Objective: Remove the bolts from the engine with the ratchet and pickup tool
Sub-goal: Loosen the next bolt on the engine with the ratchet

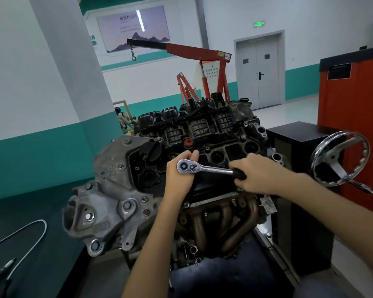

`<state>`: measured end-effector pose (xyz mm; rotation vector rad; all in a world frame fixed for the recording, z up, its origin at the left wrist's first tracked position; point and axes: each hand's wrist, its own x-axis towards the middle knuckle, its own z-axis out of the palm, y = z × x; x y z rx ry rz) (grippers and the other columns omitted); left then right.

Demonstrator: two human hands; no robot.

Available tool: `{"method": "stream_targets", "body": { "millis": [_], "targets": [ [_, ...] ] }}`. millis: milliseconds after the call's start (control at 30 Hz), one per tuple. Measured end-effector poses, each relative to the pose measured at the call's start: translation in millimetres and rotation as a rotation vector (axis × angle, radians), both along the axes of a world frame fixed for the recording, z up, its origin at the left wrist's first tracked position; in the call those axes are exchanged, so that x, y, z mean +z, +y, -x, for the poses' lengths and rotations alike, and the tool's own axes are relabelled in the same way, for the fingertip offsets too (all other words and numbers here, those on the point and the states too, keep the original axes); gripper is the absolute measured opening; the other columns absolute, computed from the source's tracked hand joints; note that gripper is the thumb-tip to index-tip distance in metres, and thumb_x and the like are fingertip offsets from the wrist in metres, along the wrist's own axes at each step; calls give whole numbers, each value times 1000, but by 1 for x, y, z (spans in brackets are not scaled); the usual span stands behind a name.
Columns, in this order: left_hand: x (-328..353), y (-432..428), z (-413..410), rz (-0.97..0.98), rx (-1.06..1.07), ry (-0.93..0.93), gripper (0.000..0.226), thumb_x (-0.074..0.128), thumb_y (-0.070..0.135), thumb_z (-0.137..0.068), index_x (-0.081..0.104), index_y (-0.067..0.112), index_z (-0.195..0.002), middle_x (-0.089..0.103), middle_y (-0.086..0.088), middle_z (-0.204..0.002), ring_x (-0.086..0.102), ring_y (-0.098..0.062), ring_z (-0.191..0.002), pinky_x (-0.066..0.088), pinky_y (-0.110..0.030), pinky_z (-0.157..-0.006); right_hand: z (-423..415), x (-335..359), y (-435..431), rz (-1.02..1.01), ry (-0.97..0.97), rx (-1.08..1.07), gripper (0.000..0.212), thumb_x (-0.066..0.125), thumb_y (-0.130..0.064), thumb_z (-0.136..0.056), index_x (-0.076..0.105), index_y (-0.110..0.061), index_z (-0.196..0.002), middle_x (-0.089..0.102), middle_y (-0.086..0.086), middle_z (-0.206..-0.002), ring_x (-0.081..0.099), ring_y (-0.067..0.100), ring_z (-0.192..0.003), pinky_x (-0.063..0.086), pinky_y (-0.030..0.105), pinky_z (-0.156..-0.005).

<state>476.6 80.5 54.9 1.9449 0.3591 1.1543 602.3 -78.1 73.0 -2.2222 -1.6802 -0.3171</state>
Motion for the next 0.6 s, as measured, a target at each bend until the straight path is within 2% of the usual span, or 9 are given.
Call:
{"method": "stream_targets", "body": {
  "millis": [67, 133, 167, 233, 300, 367, 433, 533, 600],
  "targets": [
    [-4, -4, -3, 43, 10, -114, 46, 54, 19, -99, 32, 12, -60, 28, 9, -52, 25, -7, -51, 24, -19, -49, 17, -30, -1, -89, 158, -34, 24, 60, -28, -80, 40, -31, -67, 47, -4, -66, 51, 20, -59, 36, 26, -56],
    [-5, -7, -6, 70, 32, -186, 43, 53, 17, -100, 34, 10, -62, 26, 4, -54, 23, -7, -51, 24, -17, -49, 49, -64, 1, -211, 442, 4, 25, 62, -25, -80, 42, -31, -66, 52, 0, -67, 52, 12, -57, 39, 22, -54],
    [-5, -8, -8, 78, 44, -203, 42, 53, 14, -99, 35, 8, -62, 25, 1, -56, 23, -6, -51, 26, -15, -50, 67, -79, 5, -279, 587, 28, 23, 64, -21, -80, 46, -29, -68, 55, -1, -66, 51, 5, -54, 39, 16, -52],
    [-4, -10, -12, 88, 47, -237, 42, 53, 7, -98, 35, 2, -60, 22, -4, -58, 21, -5, -51, 35, -9, -57, 101, -98, 16, -375, 833, 56, 13, 64, -14, -80, 54, -21, -76, 61, 2, -67, 54, 4, -54, 41, 12, -50],
    [-3, -8, -10, 63, 43, -214, 43, 54, 7, -98, 33, 3, -60, 22, -5, -59, 21, -5, -51, 37, -7, -61, 119, -102, 24, -410, 912, 64, 9, 62, -12, -79, 55, -18, -76, 61, 3, -67, 55, 5, -54, 40, 11, -49],
    [-3, -1, -3, -14, 65, -97, 46, 58, 17, -97, 31, 8, -61, 27, -6, -58, 25, -7, -53, 29, -17, -52, 109, -92, 22, -357, 804, 67, 18, 61, -12, -78, 51, -24, -69, 58, 1, -68, 52, 9, -59, 36, 8, -51],
    [-3, 8, 6, -52, 55, -9, 46, 62, 23, -94, 36, 13, -58, 36, -8, -57, 32, -11, -55, 29, -23, -53, 79, -72, 13, -217, 603, 72, 26, 62, -14, -79, 44, -26, -64, 52, -4, -66, 48, 13, -61, 34, 12, -53],
    [0, 13, 10, -128, 57, -6, 39, 67, 24, -91, 48, 8, -60, 48, -14, -59, 39, -11, -54, 34, -22, -53, 25, -23, 1, -6, 214, 60, 8, 60, -20, -82, 54, -22, -77, 51, -5, -68, 52, 14, -61, 42, 24, -59],
    [0, 10, 6, -130, 31, 10, 41, 65, 26, -92, 47, 8, -59, 45, -9, -55, 38, -10, -53, 32, -23, -52, 4, 10, -2, 34, -20, 43, 8, 59, -23, -83, 53, -25, -77, 47, -11, -62, 48, 8, -55, 42, 25, -56]
  ]
}}
